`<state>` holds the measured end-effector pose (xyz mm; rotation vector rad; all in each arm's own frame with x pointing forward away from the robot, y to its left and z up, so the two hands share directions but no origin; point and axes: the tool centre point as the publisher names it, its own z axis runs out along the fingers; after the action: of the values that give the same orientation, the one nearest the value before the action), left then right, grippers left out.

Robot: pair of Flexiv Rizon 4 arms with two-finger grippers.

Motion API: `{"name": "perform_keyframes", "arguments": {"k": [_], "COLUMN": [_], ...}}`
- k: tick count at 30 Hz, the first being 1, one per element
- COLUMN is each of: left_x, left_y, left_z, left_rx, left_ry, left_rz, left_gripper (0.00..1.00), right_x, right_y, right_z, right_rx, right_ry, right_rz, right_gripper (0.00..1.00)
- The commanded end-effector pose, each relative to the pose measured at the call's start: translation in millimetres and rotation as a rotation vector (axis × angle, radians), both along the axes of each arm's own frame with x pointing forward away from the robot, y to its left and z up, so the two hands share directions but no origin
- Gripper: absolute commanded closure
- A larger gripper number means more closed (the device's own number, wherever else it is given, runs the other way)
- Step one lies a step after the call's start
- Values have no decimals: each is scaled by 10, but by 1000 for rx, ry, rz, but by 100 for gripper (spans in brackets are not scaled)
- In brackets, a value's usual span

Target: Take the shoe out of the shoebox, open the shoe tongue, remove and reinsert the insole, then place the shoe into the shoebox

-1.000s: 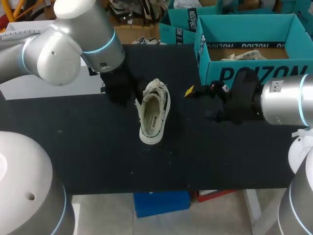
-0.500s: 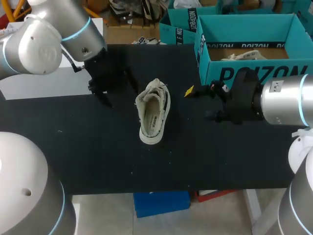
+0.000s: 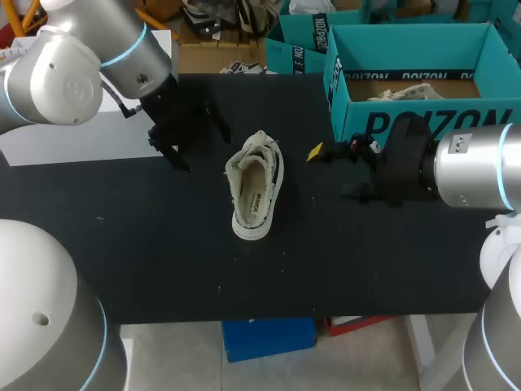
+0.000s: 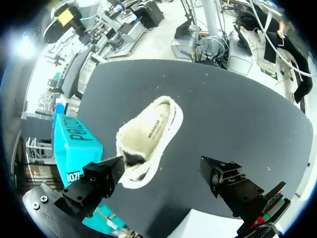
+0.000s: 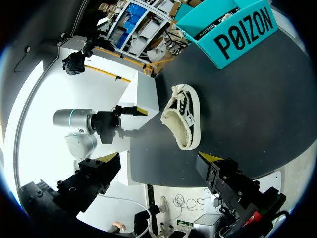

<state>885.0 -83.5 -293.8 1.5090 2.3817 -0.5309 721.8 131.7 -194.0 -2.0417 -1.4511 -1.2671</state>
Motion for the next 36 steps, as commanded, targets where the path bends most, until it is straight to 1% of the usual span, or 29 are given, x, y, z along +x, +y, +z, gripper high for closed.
{"name": "perform_keyframes", "arguments": {"k": [1,3,4,6,10,11,14,19,25,30,36], "left_x": [90,127,149,187,226,226,182,138,94,55,40], "left_y": [12,54,79,126,207,228,315,437,570,658,774], "left_z": [-33,10,34,105,210,233,294,337,259,197,187], "left_rx": [-51,-62,-64,-92,-111,-116,-134,-202,-252,-294,-329], "left_ry": [163,252,267,387,492,494,539,604,650,694,702], "left_rz": [522,625,690,770,921,946,1031,1118,1192,1229,1234], "left_gripper": [0,0,0,0,0,0,0,0,0,0,0], "right_x": [2,2,2,2,2,2,2,2,2,2,2], "right_y": [2,2,2,2,2,2,2,2,2,2,2], "right_z": [1,1,1,1,1,1,1,1,1,1,1], "right_rx": [0,0,0,0,0,0,0,0,0,0,0], "right_ry": [0,0,0,0,0,0,0,0,0,0,0], "right_rz": [0,0,0,0,0,0,0,0,0,0,0], "right_gripper": [0,0,0,0,0,0,0,0,0,0,0]}}
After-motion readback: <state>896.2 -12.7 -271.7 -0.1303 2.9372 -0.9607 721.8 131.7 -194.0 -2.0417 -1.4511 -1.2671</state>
